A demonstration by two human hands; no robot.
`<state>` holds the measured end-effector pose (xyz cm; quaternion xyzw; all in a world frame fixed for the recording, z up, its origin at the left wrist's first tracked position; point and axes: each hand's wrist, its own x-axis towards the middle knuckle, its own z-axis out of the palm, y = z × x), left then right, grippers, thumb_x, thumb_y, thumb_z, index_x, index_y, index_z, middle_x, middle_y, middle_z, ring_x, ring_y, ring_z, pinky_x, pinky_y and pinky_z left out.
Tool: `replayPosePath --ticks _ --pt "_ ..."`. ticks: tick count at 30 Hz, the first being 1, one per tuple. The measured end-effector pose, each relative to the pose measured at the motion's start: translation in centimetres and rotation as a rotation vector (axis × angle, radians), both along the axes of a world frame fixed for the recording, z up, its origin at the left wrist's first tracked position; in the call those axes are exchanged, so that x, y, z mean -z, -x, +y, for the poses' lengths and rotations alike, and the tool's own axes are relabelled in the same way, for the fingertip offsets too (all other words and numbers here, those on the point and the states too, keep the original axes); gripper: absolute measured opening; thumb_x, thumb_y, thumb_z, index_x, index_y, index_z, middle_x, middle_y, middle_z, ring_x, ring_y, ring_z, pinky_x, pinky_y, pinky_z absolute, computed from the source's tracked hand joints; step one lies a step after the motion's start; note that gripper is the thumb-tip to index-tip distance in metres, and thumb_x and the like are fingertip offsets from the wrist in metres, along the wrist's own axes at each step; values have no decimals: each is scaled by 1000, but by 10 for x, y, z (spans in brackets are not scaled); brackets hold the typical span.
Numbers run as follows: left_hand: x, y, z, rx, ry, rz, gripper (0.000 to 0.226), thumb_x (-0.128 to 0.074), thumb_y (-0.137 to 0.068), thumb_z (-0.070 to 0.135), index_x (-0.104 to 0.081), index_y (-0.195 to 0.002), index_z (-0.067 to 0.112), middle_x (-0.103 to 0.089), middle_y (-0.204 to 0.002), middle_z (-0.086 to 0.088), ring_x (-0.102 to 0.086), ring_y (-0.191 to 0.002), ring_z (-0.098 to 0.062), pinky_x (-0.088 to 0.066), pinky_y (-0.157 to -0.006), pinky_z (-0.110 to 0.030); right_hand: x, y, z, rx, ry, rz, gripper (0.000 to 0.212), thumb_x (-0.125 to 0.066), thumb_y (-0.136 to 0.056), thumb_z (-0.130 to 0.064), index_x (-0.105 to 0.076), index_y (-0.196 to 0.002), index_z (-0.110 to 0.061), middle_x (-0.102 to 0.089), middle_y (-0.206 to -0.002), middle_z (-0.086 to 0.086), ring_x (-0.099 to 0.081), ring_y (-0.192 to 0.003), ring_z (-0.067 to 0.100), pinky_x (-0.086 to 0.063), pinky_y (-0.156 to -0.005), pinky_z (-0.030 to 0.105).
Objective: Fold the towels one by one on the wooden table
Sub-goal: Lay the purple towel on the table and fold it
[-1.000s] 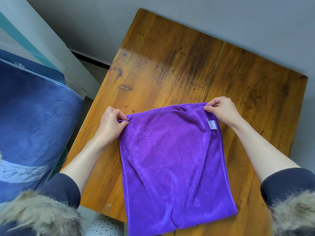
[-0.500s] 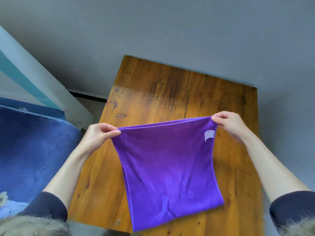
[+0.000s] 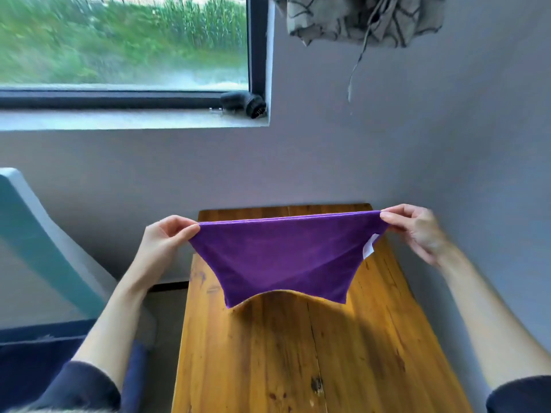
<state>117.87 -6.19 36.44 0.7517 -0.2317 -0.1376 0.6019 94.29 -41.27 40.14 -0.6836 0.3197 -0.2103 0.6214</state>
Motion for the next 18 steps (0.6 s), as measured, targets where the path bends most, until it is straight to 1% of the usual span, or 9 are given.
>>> replayPosePath --ticks 2,6,8,11,14,18 --pt "-20 -5 0 -7 17 -49 10 -63 -85 5 -69 -79 11 -70 -69 10 -60 -65 4 -46 -65 -6 -15 1 5 20 26 -48 12 -59 -83 4 -63 -77 -6 -68 -59 -6 -62 -57 1 -49 -58 11" --pt "-48 -7 -5 -23 5 -135 5 -64 -83 0 -68 -85 -1 -68 -75 -3 -59 -62 5 -46 -65 -6 -41 -3 7 42 90 -104 15 -61 -83 4 -63 -75 -8 -67 -59 -6 -61 -57 2 -52 -63 12" --pt "-58 -5 -8 -21 -9 -167 5 -64 -83 -2 -68 -86 -3 -67 -76 -5 -59 -60 5 -46 -65 -5 -50 -2 5 51 92 -130 15 -61 -83 4 -64 -75 -9 -68 -60 -5 -62 -58 3 -53 -63 13" --pt "-70 -4 -8 -22 0 -174 7 -64 -82 -3 -69 -86 -1 -69 -74 0 -60 -61 6 -47 -65 -5 -60 0 0 29 -29 -202 12 -59 -84 4 -63 -78 -5 -70 -61 -2 -65 -57 6 -54 -58 16" --pt "-79 -2 -6 -46 56 -153 11 -63 -83 -2 -69 -83 7 -70 -65 12 -60 -61 6 -46 -65 -5 -66 -1 -2 14 -164 -274 11 -57 -85 5 -62 -80 -3 -69 -62 1 -65 -56 9 -53 -53 20" --pt "-85 0 -4 -60 71 -143 12 -63 -83 -1 -70 -83 9 -70 -65 15 -61 -62 7 -45 -64 -4 -67 -6 0 -10 -241 -318 13 -56 -84 5 -59 -79 -6 -68 -60 1 -64 -54 10 -52 -48 21"
